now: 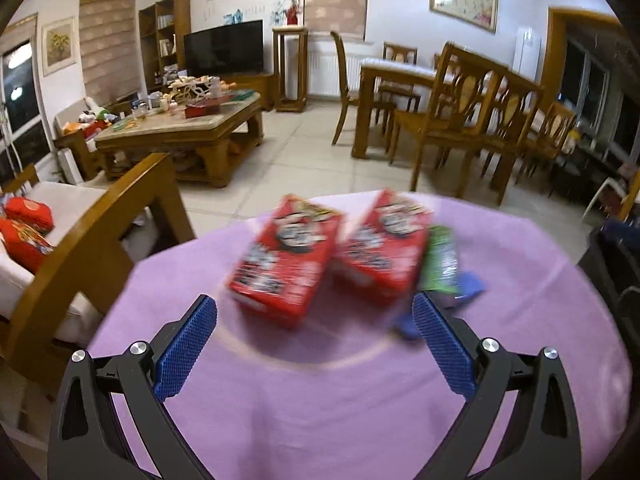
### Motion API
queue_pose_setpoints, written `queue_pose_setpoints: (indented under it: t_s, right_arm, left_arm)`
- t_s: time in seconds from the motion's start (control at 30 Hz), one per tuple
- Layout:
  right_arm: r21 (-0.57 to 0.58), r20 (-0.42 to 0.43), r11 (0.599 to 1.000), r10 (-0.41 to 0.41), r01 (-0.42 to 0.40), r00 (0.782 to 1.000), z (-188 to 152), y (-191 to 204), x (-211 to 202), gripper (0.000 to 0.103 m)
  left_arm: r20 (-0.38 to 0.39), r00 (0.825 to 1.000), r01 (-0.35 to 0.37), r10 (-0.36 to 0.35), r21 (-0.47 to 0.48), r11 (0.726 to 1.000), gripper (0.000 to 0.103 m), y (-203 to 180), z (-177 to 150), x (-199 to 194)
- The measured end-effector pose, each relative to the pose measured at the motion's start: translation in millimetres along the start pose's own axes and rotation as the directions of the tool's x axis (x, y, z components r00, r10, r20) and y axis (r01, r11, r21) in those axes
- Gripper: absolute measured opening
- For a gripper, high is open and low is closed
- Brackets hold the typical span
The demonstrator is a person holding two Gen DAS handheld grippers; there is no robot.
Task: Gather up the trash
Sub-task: 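Grasp a red milk box with the left tool while the right tool grasps the other, then carry both red milk boxes over the black bin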
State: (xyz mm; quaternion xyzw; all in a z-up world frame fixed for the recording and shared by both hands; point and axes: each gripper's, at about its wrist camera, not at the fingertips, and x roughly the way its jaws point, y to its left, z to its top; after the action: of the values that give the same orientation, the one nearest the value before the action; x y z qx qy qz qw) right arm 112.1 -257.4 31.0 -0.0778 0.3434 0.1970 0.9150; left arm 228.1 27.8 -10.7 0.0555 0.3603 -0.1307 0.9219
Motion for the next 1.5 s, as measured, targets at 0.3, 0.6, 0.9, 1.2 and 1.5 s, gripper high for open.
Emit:
queue_pose_setpoints:
  t_s: [0.3,0.6,0.9,1.2,1.5]
  right_arm:
    - [-0.325,-0.072,0.946,-0.016,-0.009,0.997,49.5,50.8,100.0,0.098]
    - [-0.338,-0.199,0.939,-0.003,-0.066,0.98,72.6,47.2,182.3,0.098]
    - [-0.233,-0.249,0.963,0.077,-0.137,0.966,74.4,42.6,209.1,0.088]
    - [-0.064,-0.141,0.977,0.192,-0.203,0.971,71.4,30.7,145.7,0.088]
    - [0.126,0.086,0.949,0.279,-0.288,0.957,31.5,-3.7,11.2,0.088]
  left_arm:
    - [-0.064,0.997,-0.038,0.048,0.155,0.987,0.093,14.4,-0.5,25.5]
    - [-0.117,0.992,-0.033,0.053,0.171,0.985,0.082,15.5,-2.3,39.6]
    - [-0.102,0.994,-0.03,0.041,0.113,0.993,0.05,22.9,-1.3,35.5]
    - [-0.081,0.996,-0.021,0.026,0.069,0.997,0.049,21.3,-5.4,19.1]
    - [0.054,0.998,0.04,-0.044,0.075,0.996,0.05,-30.2,-11.9,-50.1]
